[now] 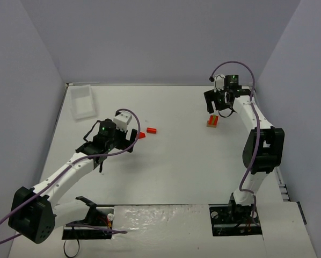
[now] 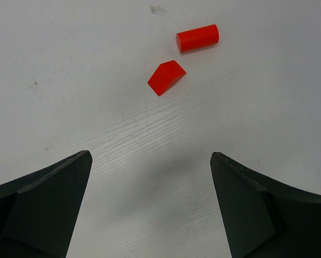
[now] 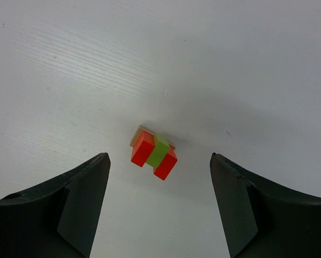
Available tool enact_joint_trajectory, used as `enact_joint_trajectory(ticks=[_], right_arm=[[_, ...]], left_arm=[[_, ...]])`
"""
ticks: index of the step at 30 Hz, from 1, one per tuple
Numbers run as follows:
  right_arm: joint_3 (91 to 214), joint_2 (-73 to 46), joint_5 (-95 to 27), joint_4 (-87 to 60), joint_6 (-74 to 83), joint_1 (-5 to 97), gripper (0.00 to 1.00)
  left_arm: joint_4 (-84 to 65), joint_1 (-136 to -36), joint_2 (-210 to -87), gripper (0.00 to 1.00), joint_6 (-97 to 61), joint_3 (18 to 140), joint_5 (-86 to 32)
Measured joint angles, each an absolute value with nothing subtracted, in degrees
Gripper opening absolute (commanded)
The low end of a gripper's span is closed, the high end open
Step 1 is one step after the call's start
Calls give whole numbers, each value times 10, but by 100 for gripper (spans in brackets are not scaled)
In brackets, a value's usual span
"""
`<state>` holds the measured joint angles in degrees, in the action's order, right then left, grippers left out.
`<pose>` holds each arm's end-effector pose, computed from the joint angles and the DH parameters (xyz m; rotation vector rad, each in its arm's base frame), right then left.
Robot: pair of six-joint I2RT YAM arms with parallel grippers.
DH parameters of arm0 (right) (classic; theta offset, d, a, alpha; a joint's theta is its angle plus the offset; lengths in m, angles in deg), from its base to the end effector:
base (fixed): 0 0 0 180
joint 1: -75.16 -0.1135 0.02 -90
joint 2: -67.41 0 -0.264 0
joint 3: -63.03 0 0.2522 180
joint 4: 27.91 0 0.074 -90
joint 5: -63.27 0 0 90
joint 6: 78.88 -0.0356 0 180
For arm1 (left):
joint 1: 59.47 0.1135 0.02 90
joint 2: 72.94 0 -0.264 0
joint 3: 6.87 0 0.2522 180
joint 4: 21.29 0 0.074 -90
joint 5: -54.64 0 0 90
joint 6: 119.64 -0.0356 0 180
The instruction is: Build the wood block tower
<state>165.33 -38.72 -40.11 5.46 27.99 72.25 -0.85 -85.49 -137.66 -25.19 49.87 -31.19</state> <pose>0.4305 0.0301 0.2846 -0.5037 2.1440 0.1233 0.2265 -0.1135 0.2651 0.4355 2.0441 -0.4006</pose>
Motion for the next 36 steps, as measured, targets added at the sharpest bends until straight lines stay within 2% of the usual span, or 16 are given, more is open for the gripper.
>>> enact_joint_trajectory(ticks=[4,8,14,20,29,36], right_arm=[[1679,-403,-425,74,317,737,70],[1700,-428,-446,83,328,740,55],[1713,-461,-460,97,319,739,40],[1744,-475,-425,104,279,739,27],[1764,-479,-370,101,214,739,14],[1764,-502,-361,103,201,735,13]], left_arm=[[-8,-855,-1380,91,-252,499,-308],[-8,-855,-1380,91,-253,499,-307],[-8,-855,-1380,91,-256,499,-306],[-7,-855,-1381,91,-256,499,-306],[-4,-855,-1388,91,-259,502,-304],[-3,-856,-1388,91,-260,503,-302]])
